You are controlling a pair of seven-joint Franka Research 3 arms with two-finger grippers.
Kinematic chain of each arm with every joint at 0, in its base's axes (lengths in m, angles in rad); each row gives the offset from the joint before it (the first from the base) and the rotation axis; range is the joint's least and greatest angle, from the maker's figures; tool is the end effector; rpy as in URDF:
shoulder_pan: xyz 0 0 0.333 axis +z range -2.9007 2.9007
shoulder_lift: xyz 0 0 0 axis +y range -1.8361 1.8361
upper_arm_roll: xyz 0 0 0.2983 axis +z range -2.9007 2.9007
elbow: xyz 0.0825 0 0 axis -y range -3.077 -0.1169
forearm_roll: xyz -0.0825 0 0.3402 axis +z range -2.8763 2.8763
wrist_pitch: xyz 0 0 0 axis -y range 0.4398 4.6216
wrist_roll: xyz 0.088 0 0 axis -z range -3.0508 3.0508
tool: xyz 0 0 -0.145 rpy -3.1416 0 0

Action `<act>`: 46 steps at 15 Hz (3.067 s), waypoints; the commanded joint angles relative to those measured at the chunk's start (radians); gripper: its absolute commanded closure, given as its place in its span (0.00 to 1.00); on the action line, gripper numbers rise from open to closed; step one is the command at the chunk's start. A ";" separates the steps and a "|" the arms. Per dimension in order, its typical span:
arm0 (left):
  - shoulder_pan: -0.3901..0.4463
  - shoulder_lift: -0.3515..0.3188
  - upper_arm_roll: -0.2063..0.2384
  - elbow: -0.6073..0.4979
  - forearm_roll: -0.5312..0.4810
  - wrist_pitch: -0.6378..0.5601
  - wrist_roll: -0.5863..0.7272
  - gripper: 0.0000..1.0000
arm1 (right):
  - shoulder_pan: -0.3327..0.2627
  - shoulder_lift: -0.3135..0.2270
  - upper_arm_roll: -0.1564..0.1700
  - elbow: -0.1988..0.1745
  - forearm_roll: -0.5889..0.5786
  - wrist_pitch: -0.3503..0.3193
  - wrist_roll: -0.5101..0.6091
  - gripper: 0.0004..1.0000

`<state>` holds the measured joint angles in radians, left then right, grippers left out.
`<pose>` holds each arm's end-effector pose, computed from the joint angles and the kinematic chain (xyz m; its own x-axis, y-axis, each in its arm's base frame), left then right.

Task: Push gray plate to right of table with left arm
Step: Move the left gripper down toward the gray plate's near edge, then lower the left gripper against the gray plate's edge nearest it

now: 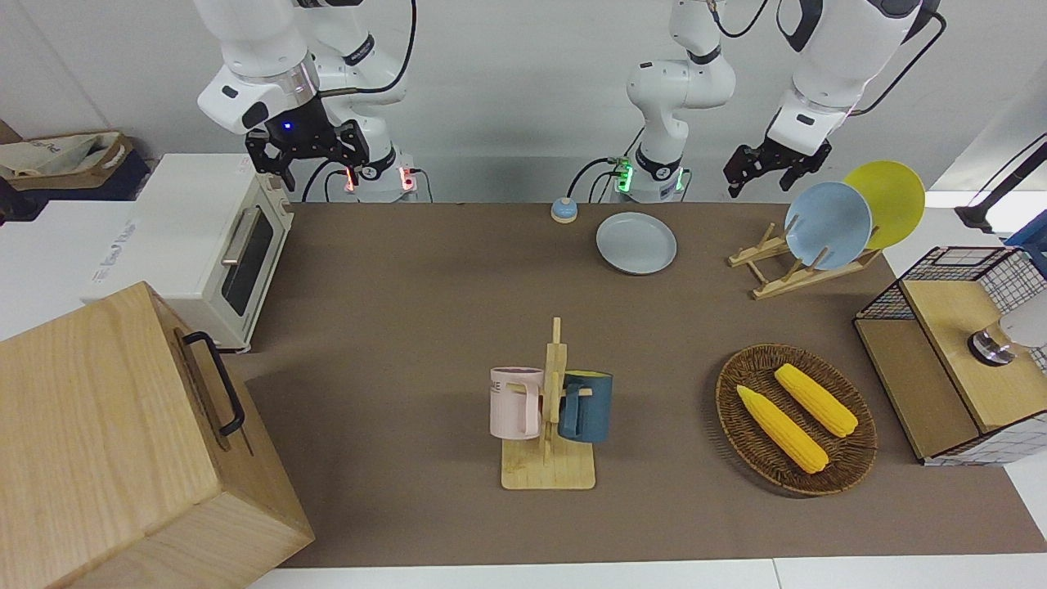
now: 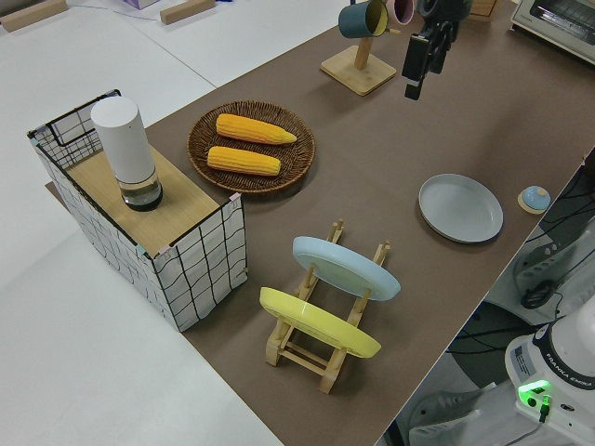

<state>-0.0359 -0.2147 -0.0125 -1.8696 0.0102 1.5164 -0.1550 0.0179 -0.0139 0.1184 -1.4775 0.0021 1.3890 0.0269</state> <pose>0.4297 -0.0197 0.5399 0.9850 0.1080 -0.1344 0.1044 -0.9940 -0.0340 0.4801 0.0666 0.5996 0.9912 0.1090 -0.0746 0.1095 -0.9940 0.0016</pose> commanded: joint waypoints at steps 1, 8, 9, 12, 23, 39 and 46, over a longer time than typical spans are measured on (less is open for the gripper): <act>-0.007 -0.132 0.009 -0.198 0.016 0.056 -0.008 0.00 | -0.019 -0.003 0.014 0.008 0.004 -0.016 0.002 0.02; -0.005 -0.307 0.011 -0.589 0.007 0.278 -0.018 0.00 | -0.019 -0.003 0.012 0.008 0.004 -0.015 0.002 0.02; -0.005 -0.324 0.011 -0.640 0.005 0.315 -0.020 0.00 | -0.019 -0.003 0.014 0.008 0.004 -0.015 0.002 0.02; -0.004 -0.374 0.020 -0.749 -0.025 0.384 -0.018 0.00 | -0.019 -0.003 0.014 0.008 0.004 -0.016 0.002 0.02; -0.018 -0.356 0.078 -0.911 -0.084 0.545 -0.015 0.00 | -0.019 -0.003 0.014 0.008 0.003 -0.016 0.002 0.02; -0.091 -0.177 0.026 -0.947 -0.087 0.732 -0.090 0.03 | -0.019 -0.003 0.014 0.008 0.004 -0.016 0.002 0.02; -0.096 -0.126 0.026 -0.945 -0.087 0.774 -0.087 0.47 | -0.019 -0.003 0.014 0.008 0.004 -0.016 0.002 0.02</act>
<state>-0.1147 -0.3374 0.0102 -2.7848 -0.0666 2.2520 -0.2337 0.0179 -0.0139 0.1184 -1.4775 0.0021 1.3890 0.0269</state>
